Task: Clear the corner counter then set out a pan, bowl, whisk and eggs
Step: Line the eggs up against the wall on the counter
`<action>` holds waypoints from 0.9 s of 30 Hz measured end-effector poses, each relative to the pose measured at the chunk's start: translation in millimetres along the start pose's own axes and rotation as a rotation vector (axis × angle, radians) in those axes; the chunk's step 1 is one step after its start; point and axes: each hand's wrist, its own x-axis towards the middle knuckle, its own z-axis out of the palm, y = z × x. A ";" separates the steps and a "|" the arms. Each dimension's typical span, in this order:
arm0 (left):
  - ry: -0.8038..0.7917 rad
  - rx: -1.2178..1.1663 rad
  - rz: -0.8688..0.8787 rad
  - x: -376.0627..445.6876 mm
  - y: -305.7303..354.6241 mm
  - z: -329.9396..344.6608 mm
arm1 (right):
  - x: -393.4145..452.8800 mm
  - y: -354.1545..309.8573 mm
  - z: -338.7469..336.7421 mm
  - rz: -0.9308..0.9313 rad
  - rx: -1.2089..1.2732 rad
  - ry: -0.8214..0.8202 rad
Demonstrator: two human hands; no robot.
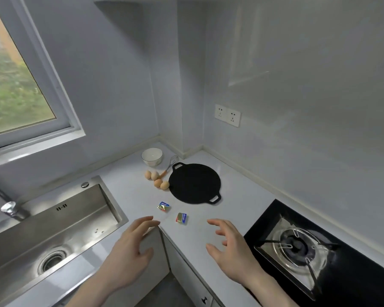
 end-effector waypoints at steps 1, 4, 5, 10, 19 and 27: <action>0.003 0.000 -0.005 9.3 -7.0 -3.7 | 15.8 -1.1 4.9 -0.004 -0.007 -0.010; -0.027 0.006 -0.040 25.7 -20.5 -8.9 | 43.5 -4.5 11.6 0.009 -0.037 -0.050; -0.027 0.003 -0.043 34.7 -27.6 -11.0 | 55.8 -5.6 14.0 0.004 -0.048 -0.056; -0.088 0.036 -0.062 88.3 -62.8 -13.9 | 104.9 0.7 26.3 0.066 -0.066 -0.068; -0.375 0.139 -0.061 233.6 -134.8 21.3 | 184.3 22.8 78.7 0.292 -0.084 -0.052; -0.506 0.195 -0.083 320.1 -191.8 34.8 | 241.9 32.2 120.6 0.420 -0.139 -0.049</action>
